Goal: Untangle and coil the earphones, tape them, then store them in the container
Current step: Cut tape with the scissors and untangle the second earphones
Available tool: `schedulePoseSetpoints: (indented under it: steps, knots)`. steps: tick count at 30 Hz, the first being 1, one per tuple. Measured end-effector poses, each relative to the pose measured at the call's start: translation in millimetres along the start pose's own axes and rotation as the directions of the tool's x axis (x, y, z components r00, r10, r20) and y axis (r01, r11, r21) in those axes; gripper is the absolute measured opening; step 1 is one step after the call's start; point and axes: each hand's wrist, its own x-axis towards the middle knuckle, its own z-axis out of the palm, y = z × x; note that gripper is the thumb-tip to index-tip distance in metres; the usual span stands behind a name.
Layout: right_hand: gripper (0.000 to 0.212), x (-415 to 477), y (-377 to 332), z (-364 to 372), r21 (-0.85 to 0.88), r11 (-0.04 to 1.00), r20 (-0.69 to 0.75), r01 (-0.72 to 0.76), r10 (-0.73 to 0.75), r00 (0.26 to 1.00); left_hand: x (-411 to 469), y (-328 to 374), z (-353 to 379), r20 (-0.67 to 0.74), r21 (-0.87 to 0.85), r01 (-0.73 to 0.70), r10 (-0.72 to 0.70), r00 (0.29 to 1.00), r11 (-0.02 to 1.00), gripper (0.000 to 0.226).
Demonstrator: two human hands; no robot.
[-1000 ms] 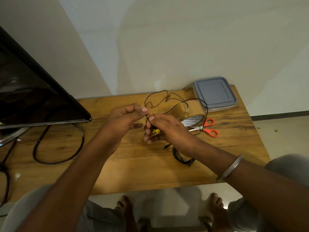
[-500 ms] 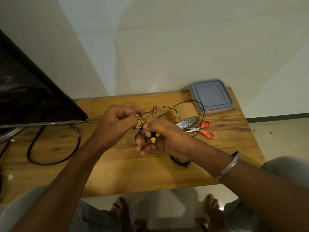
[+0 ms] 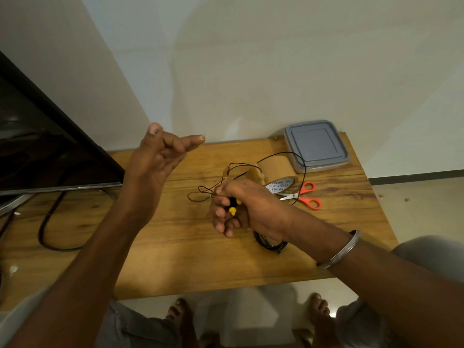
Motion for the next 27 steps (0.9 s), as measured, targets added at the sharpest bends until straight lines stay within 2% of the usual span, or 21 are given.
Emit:
schedulePoseSetpoints:
  steps: [2, 4, 6, 10, 14, 16, 18, 23, 27]
  knots:
    - [0.034, 0, 0, 0, -0.003, 1.000, 0.000, -0.003, 0.003, 1.000, -3, -1, 3, 0.178, 0.002, 0.004, -0.004, 0.984, 1.000, 0.057]
    - [0.032, 0, -2, 0, 0.003, 1.000, -0.020, -0.009, 0.009, 1.000, -8, -5, 13, 0.304, 0.113, 0.008, -0.043, 0.952, 0.994, 0.066]
    - [0.030, -1, -3, 0, -0.005, 1.000, -0.020, -0.020, 0.020, 1.000, -10, -8, 20, 0.319, 0.230, 0.014, -0.089, 0.944, 0.973, 0.058]
    - [0.029, 0, -1, 2, 0.042, 0.998, 0.072, -0.053, 0.050, 0.996, -8, -7, 13, 0.323, 0.307, 0.074, -0.177, 0.930, 0.949, 0.030]
    - [0.030, 0, -3, 2, 0.173, 0.984, 0.133, -0.049, 0.026, 0.991, -7, -5, 6, 0.355, 0.341, 0.103, -0.229, 0.906, 0.935, 0.034]
    - [0.032, 0, -5, 0, 0.255, 0.966, 0.150, -0.045, 0.007, 0.989, -5, -5, 4, 0.333, 0.327, 0.104, -0.217, 0.917, 0.939, 0.042]
    - [0.033, 1, -8, -4, 0.352, 0.936, 0.141, -0.026, -0.026, 0.990, -3, -5, 1, 0.244, 0.355, 0.152, -0.248, 0.938, 0.923, 0.048]
    - [0.029, -3, -21, -16, 0.562, 0.821, 0.030, 0.098, -0.139, 0.990, 3, -12, -9, 0.028, 0.474, 0.255, -0.303, 0.952, 0.843, 0.058]
    - [0.029, -7, -29, -22, 0.659, 0.720, -0.043, 0.217, -0.253, 0.967, 5, -15, -8, -0.024, 0.533, 0.265, -0.298, 0.954, 0.804, 0.060]
